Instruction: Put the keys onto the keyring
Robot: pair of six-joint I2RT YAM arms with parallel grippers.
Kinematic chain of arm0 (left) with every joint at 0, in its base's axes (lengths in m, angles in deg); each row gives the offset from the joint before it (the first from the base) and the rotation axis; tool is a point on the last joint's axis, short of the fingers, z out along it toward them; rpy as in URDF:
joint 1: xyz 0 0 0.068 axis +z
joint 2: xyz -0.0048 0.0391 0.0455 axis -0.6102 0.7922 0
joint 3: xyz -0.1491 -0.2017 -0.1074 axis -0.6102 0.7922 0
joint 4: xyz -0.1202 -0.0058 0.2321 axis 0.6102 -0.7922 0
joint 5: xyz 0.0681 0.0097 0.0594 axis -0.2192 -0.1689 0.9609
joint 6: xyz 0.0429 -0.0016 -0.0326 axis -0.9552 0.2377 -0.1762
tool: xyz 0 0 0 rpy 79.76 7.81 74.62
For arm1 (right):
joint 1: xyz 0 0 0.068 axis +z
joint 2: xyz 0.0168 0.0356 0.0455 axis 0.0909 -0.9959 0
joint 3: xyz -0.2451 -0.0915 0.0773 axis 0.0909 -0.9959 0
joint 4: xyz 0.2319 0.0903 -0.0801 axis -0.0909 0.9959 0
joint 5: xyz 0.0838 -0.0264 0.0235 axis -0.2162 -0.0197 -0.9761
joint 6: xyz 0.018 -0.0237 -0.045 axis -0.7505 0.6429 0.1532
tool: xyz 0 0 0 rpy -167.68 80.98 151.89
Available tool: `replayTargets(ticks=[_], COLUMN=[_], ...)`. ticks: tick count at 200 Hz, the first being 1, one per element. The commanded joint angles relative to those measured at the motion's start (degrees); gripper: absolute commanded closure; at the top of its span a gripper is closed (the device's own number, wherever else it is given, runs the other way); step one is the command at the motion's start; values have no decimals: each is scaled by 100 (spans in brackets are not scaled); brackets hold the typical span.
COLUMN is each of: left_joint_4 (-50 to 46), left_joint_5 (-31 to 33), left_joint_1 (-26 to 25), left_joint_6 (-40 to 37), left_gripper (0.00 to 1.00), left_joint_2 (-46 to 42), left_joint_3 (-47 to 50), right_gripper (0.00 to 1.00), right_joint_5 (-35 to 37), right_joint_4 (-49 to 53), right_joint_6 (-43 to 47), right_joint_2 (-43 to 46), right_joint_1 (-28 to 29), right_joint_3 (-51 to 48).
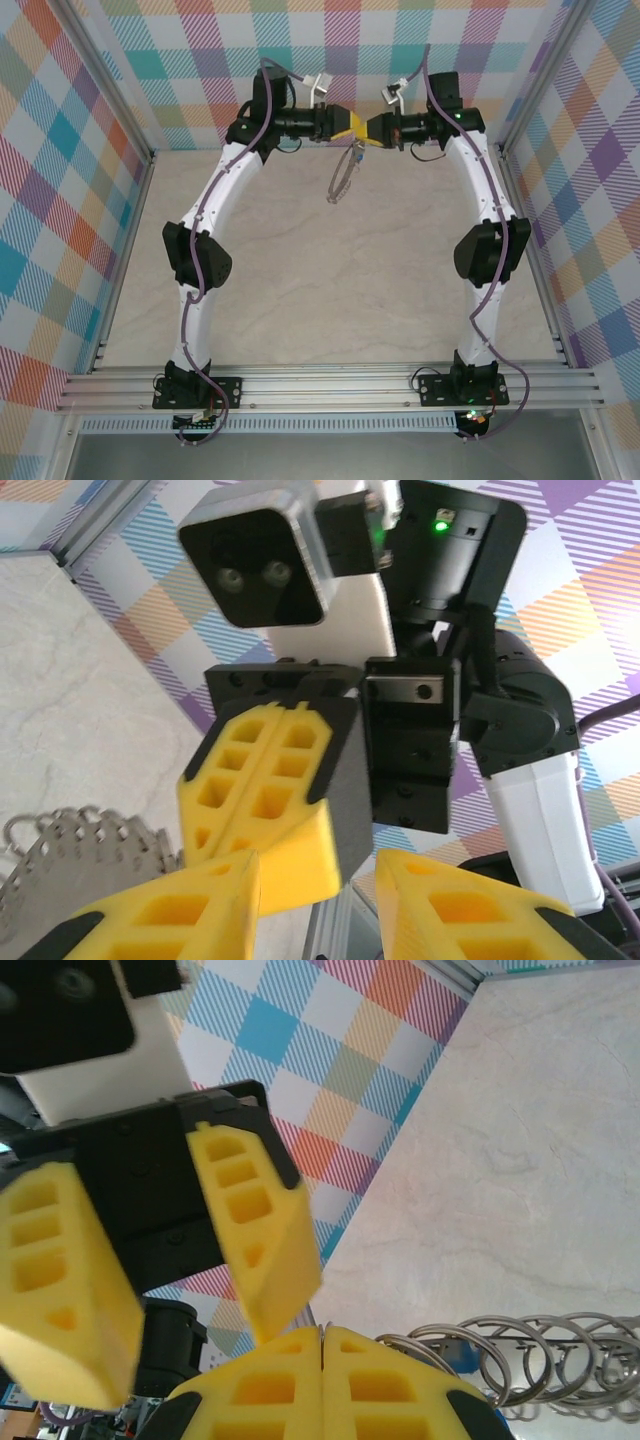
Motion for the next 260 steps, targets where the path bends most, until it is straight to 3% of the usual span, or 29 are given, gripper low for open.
replayTargets(ticks=[1, 81, 125, 260], left_joint_4=[-6, 160, 707, 1523], left_joint_5=[159, 207, 83, -268], left_joint_1=[54, 82, 50, -110], left_joint_6=[-192, -46, 328, 916], left_gripper=[64, 62, 62, 69], left_joint_2=[-460, -521, -506, -450], left_joint_3=[225, 413, 497, 617], right_gripper=[100, 100, 100, 100], right_joint_5=[-260, -336, -405, -491], right_joint_4=[-199, -689, -1009, -1995], right_joint_6=[24, -276, -528, -1223], right_joint_2=[474, 757, 771, 833], right_joint_1=[-9, -106, -106, -141], right_joint_3=[-19, -337, -413, -813])
